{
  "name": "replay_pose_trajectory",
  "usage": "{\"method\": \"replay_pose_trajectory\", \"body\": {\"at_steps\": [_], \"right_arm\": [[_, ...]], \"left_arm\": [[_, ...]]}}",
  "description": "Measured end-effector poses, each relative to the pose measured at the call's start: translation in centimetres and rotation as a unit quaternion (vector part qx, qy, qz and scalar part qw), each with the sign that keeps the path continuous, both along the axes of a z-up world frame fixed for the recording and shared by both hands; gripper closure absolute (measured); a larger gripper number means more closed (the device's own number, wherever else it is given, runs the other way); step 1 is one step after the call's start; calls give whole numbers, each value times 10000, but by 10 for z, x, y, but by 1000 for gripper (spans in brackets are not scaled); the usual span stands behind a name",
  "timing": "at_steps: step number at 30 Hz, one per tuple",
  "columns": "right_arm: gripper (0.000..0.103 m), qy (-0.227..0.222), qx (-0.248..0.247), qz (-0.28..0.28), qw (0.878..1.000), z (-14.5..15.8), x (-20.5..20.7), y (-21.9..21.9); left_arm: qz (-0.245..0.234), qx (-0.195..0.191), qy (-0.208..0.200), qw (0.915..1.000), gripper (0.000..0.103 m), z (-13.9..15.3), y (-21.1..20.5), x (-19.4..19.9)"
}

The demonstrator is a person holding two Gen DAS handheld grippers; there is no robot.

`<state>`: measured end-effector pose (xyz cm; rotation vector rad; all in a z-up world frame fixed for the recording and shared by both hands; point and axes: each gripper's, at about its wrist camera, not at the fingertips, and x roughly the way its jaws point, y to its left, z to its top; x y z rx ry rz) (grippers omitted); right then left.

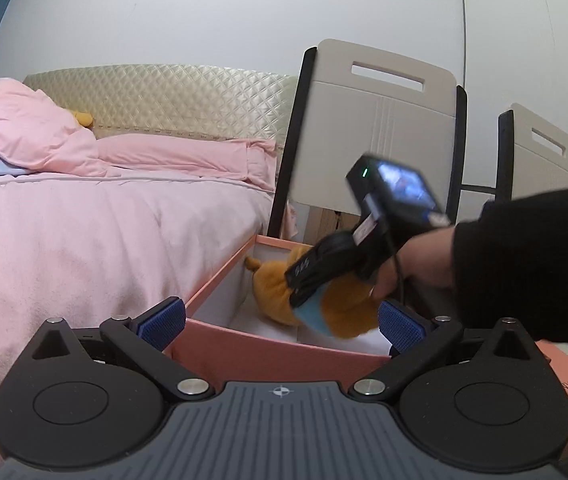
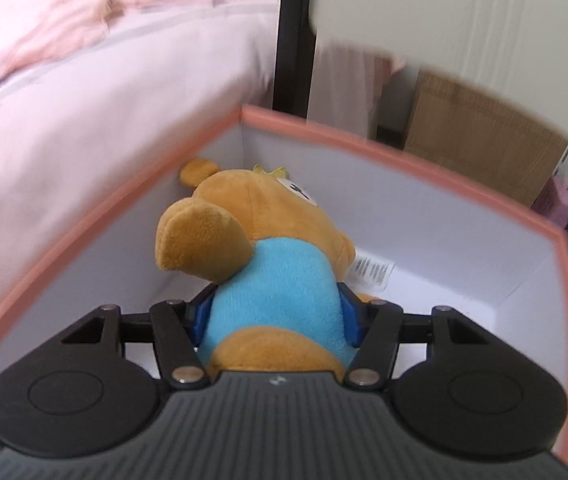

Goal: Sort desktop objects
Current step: 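Lower the bear plush into the pink box and open the right gripper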

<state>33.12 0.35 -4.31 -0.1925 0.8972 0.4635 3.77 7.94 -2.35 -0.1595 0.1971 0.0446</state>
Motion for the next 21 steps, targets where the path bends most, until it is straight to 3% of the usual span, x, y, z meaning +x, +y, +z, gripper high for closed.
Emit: {"method": "replay_pose_trajectory", "body": {"at_steps": [5,7,9,15,21], "right_arm": [[34,442,108,60,9989,-15,14,-1],[15,444,228,108,9987,-10,10,-7],[6,274,312,112,9991,1,4,-11],[5,-448,554,128,9974,52,-34,-38],[0,-1350,791,-156,9876,98,-93,-91]], "left_arm": [[-5,53,-6,10000,0,0,-3,-2],[-22,63,-22,10000,0,0,-1,0],[-42,88,-49,9999,0,0,-2,-1],[-106,147,-134,9997,0,2,-6,-7],[-147,234,-176,9995,0,2,-12,-8]]}}
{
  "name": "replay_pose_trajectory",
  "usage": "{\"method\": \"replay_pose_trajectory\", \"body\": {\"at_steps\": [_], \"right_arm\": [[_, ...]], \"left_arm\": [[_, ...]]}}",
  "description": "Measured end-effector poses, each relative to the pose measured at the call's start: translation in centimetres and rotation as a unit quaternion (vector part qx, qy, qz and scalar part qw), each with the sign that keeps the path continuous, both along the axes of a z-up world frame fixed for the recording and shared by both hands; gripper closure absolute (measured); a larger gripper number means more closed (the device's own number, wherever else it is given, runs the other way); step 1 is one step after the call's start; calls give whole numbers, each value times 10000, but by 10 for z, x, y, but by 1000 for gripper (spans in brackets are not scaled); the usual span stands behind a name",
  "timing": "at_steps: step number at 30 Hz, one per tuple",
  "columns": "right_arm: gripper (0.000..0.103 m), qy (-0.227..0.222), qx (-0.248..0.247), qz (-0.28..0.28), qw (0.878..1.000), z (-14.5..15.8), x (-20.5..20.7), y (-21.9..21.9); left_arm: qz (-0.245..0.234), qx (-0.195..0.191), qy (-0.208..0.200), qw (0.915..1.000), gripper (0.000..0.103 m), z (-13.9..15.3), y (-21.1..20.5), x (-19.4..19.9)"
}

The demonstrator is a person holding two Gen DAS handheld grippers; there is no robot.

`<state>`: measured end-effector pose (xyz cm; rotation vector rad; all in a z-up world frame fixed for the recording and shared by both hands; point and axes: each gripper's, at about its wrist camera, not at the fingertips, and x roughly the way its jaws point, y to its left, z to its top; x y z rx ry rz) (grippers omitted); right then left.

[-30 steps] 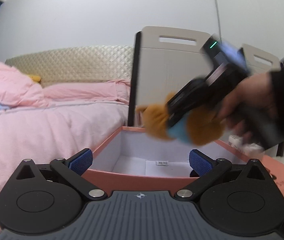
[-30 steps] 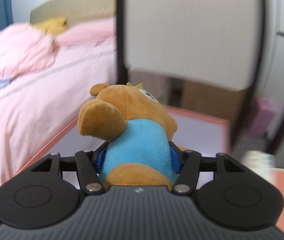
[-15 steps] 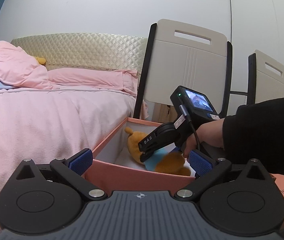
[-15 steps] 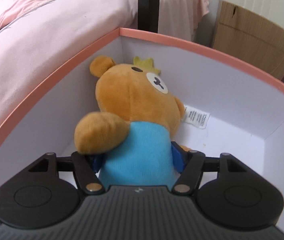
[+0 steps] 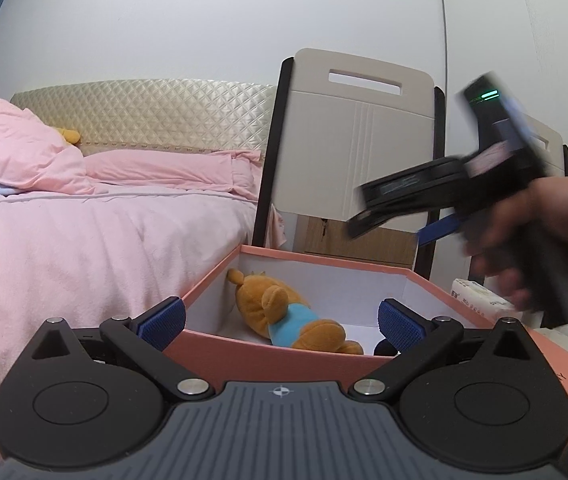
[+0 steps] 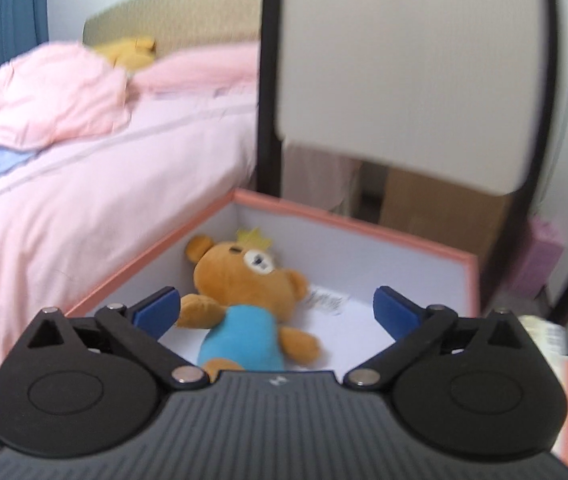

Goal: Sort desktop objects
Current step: 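Lower the bear plush into the pink box and open the right gripper, then withdraw the right gripper from the box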

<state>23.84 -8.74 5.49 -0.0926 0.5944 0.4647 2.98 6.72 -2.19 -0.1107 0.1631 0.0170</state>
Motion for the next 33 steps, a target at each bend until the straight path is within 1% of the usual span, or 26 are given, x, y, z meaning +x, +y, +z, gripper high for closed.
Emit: {"method": "replay_pose_trajectory", "body": {"at_steps": [3,6,10,14,17,20,24,28,33], "right_arm": [[0,-362,81,-209,9991,10,-35,-31],[0,-634,115,-424,9970,11,-71,-57],[0,-960,237,-719,9925,1,-119,-87],[0,-1213,141,-968,9878,-19,-157,-106],[0,-1235,241,-1102,9859,-35,-174,-119],[0,-1358,403,-1280,9816,-46,-185,-131],[0,-1523,764,-1371,9758,-51,-190,-141],[0,-1562,664,-1449,9748,-52,-193,-138],[0,-1545,676,-1253,9777,-53,-196,-137]], "left_arm": [[-30,59,-10,10000,0,-1,-4,-2],[-47,132,-3,9999,0,-1,-9,-1],[-91,251,-2,9996,0,-3,-16,-2],[-175,366,-23,9992,0,-5,-23,-5],[-183,481,12,9987,0,-7,-30,-6],[-184,527,7,9984,0,-9,-32,-7],[-153,521,5,9985,0,-10,-35,-8],[-148,625,-30,9979,0,-11,-40,-11],[-208,640,-30,9977,0,-11,-41,-12]]}}
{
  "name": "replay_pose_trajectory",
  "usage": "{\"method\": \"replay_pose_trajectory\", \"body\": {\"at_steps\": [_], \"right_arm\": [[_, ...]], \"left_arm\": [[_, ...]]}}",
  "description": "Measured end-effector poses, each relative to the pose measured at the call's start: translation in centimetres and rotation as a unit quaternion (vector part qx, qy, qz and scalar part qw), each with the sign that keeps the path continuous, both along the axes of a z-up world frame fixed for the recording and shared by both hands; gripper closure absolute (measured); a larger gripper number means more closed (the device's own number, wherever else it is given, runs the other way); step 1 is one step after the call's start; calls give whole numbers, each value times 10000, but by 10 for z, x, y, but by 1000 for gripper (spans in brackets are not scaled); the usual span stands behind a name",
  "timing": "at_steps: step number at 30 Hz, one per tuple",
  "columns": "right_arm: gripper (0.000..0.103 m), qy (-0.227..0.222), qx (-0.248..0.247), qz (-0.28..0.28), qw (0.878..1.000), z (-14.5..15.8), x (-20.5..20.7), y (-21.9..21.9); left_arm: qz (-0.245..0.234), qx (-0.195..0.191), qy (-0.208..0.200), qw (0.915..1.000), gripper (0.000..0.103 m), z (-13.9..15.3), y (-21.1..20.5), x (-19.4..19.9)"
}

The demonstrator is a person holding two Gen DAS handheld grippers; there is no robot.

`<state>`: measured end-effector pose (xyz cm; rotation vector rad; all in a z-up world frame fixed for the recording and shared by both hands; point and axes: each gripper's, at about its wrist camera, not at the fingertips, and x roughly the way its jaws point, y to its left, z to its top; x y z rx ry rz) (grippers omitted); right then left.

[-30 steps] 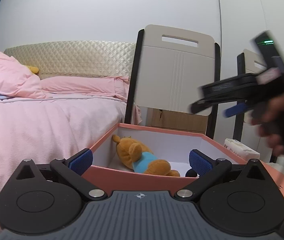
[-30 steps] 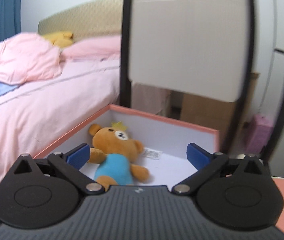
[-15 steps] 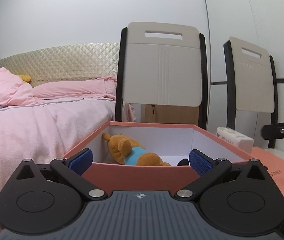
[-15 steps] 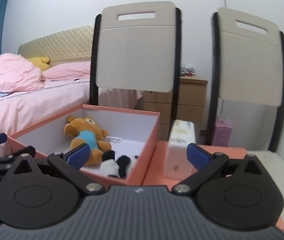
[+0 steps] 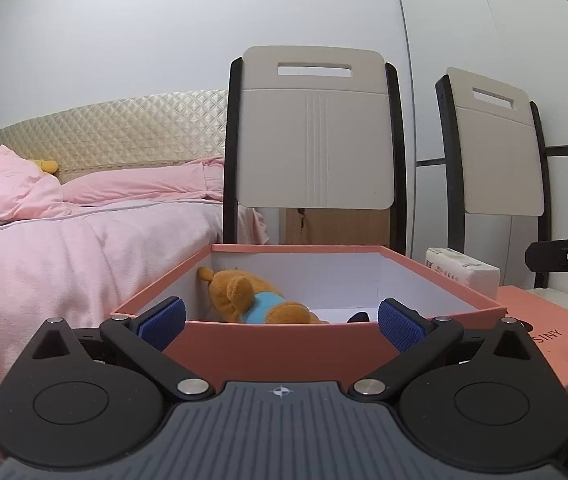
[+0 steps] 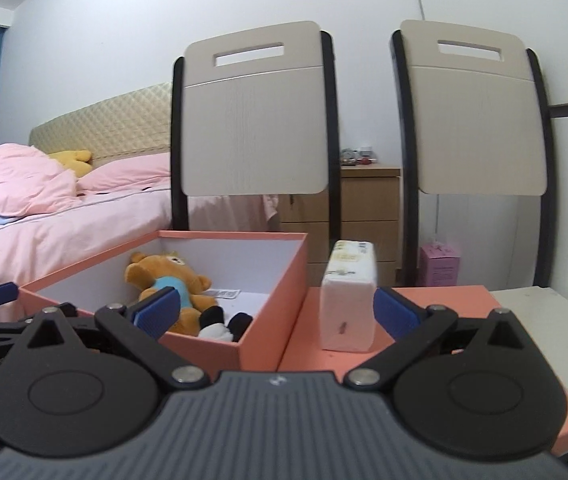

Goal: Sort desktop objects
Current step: 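Withdraw the right gripper from the box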

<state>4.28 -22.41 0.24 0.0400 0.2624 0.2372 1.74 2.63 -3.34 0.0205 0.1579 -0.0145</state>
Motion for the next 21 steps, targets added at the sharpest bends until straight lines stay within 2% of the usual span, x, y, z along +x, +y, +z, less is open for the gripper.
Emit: {"method": "replay_pose_trajectory", "body": {"at_steps": [21], "right_arm": [[0,-10,123,-251,9996,0,1,-5]], "left_arm": [[0,-21,16,10000,0,-1,-5,-2]]}}
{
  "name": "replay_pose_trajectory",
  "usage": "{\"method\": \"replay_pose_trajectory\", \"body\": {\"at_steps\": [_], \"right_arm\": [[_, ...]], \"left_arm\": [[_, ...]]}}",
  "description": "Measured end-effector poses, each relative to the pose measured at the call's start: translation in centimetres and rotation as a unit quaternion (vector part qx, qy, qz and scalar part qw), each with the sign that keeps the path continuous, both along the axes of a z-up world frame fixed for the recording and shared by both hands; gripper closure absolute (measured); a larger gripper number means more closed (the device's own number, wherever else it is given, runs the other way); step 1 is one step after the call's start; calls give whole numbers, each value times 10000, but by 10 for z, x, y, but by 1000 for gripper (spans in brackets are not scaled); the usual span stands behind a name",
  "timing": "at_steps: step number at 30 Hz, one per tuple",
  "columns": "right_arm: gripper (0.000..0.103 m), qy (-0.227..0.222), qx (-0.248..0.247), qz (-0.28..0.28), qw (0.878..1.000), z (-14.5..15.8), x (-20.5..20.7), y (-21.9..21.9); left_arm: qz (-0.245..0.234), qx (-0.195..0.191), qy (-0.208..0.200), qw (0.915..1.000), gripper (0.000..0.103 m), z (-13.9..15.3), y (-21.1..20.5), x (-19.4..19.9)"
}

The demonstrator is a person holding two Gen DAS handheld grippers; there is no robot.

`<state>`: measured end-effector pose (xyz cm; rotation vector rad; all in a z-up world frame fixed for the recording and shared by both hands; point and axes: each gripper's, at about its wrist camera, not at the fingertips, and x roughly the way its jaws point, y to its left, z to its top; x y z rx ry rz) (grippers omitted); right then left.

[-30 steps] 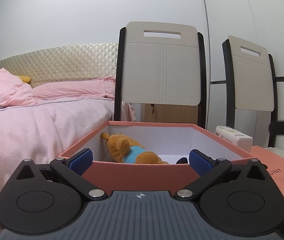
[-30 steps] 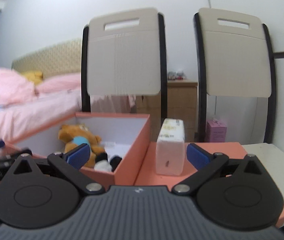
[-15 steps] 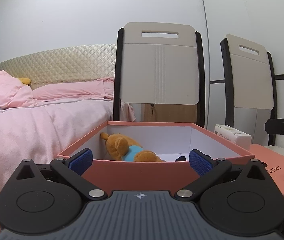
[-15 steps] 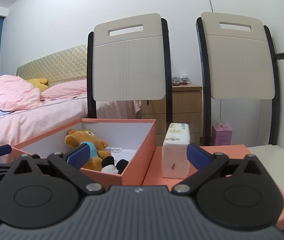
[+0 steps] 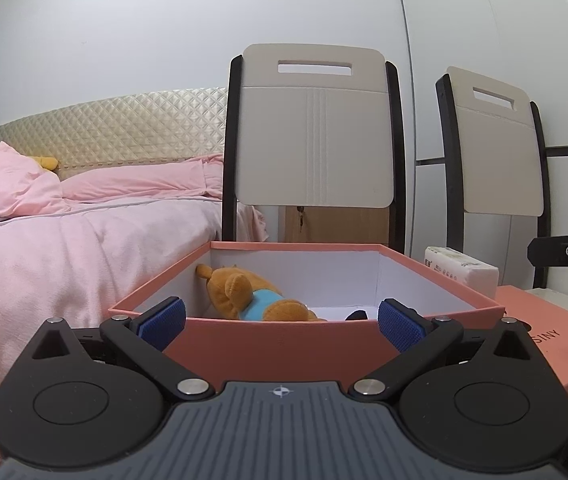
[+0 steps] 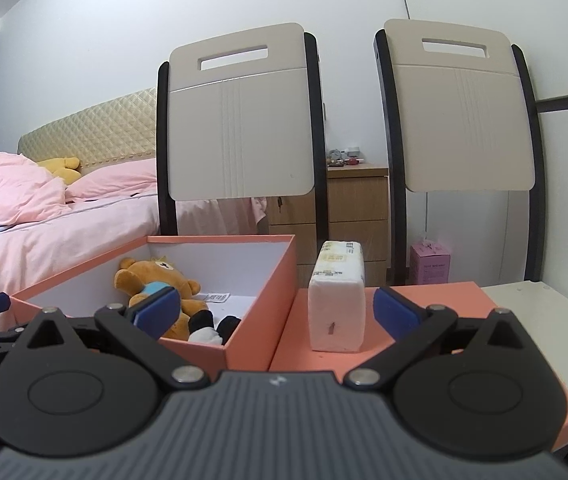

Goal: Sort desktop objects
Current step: 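Withdraw the right gripper from the box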

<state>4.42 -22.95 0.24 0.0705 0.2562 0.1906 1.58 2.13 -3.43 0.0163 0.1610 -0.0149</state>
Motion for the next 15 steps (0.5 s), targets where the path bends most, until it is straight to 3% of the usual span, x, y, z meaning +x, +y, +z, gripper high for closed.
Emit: {"method": "replay_pose_trajectory", "body": {"at_steps": [10,15], "right_arm": [[0,31,46,-295,9995,1,-3,-7],[0,49,221,-192,9996,3,-8,-16]], "left_arm": [[17,-1,-42,10000,0,-2,-6,0],[13,-42,-83,10000,0,-2,-11,-1]]}}
